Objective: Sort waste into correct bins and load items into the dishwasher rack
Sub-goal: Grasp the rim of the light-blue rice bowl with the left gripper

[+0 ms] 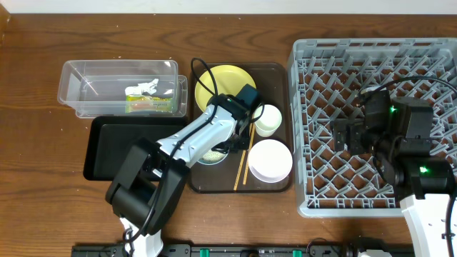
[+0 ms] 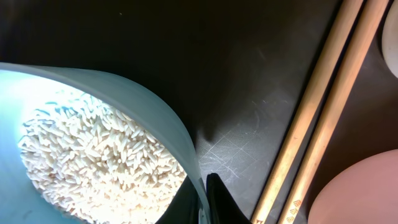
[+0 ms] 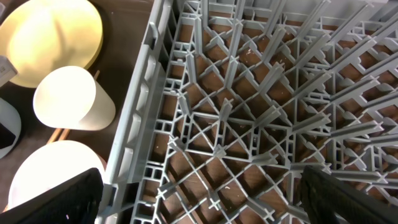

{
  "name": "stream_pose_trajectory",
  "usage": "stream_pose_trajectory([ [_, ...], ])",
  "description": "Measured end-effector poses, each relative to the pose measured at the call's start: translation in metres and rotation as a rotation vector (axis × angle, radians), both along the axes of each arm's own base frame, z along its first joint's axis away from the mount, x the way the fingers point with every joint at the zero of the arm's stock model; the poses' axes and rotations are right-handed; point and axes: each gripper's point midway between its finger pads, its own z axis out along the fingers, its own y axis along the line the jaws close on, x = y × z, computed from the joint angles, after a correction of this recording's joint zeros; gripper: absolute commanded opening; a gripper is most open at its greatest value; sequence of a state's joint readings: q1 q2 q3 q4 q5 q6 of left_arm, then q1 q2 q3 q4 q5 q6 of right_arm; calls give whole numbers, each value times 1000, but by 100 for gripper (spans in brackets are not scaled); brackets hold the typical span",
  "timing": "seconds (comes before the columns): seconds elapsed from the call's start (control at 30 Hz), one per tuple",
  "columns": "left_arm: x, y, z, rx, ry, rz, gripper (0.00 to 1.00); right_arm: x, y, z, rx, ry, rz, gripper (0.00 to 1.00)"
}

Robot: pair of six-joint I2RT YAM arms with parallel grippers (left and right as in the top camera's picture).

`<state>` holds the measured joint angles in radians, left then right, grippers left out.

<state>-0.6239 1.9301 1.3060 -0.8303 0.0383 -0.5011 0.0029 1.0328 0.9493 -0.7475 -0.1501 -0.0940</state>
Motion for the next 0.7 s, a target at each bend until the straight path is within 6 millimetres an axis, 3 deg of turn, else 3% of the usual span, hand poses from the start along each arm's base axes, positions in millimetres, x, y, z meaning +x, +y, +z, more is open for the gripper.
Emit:
stream_pose_trajectory([
  [0.27,1,1,10,-5,-22,-5,6,0,0,0,0,0,0,99],
  [0.37,0,0,30,-36,-52,-31,6,0,0,0,0,0,0,99],
  [0.5,-1,3,73,-107,-123,-65,6,0,0,0,0,0,0,99],
  [0.63,-1,29,111,-148,-178,-28,6,0,0,0,0,0,1,99],
  [0.7,0,44,118,-164,-172,-14,6,0,0,0,0,0,0,99],
])
